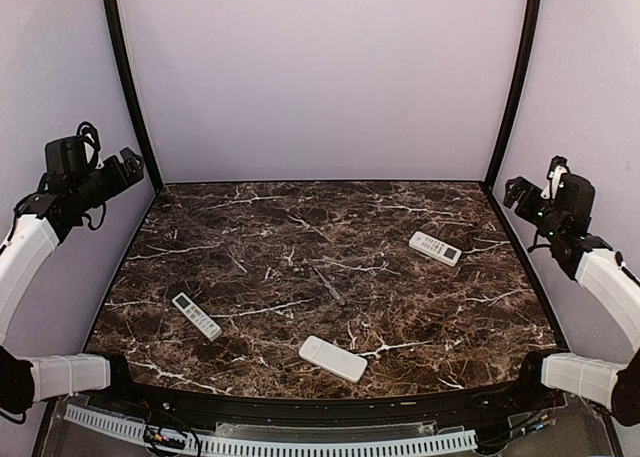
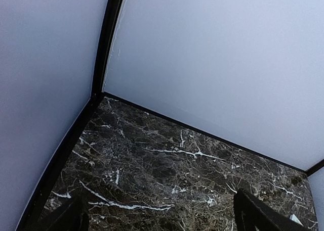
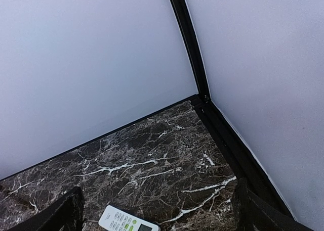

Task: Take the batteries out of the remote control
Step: Pick up the remote control from the center of the board.

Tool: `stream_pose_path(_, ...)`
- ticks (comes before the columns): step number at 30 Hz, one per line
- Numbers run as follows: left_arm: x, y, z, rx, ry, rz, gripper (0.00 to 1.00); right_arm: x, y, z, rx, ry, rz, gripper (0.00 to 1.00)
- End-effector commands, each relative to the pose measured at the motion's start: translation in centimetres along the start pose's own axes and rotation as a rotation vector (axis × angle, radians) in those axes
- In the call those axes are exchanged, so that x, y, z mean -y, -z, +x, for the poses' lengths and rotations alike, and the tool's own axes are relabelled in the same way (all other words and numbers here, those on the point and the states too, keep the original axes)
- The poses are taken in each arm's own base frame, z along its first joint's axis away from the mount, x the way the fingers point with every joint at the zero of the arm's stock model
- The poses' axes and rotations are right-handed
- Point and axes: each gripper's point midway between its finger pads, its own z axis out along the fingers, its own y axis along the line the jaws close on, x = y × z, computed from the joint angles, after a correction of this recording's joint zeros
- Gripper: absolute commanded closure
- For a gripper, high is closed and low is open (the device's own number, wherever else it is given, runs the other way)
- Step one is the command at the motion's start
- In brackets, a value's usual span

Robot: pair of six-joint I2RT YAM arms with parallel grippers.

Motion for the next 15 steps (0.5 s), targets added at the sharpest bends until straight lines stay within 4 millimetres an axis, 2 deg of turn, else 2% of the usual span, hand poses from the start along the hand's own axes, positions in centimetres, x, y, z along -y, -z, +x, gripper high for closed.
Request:
stream_pose_path(1,2.3,0.9,-1.3,-0.053,-0.078,0.078,0.01,0.1,0.7,-1.7,0.04,-0.034,0.022,0.01)
stream_pose_path(2,2.4,0.7,-1.1,-0.074,-0.1,0.084,0.01,0.0,0.9,-1.9,0.041,-0.033,0.018,0.01)
stream_pose_path(3,3.0,1.0,-2.0,-0.059,-0.112,0.097,0.01,-0.2,1.0,-2.1,0.036,-0.024,0.013,0.01)
stream_pose_path(7,4.2,0.9,-3.0,-0.057,-0.155,0.142,0.01,-1.7,1.5,-2.9,0.01,0.033,-0.046,0.01)
stream_pose_path(11,5.3,0.5,-3.1,-0.014,-0.204,0.216,0.01,-4.3,2.0,-3.1,-0.04,0.091,-0.179,0.01)
stream_pose_path(13,5.4,0.0,-2.1,-0.032,-0.212,0.244,0.01,-5.6,2.1,-2.4,-0.094,0.097,-0.249,0.01)
stream_pose_path(15,5.5,-0.5,-0.8,-0.067,-0.212,0.266,0.01,-7.2,2.0,-0.9,-0.164,0.098,-0.32,0.01)
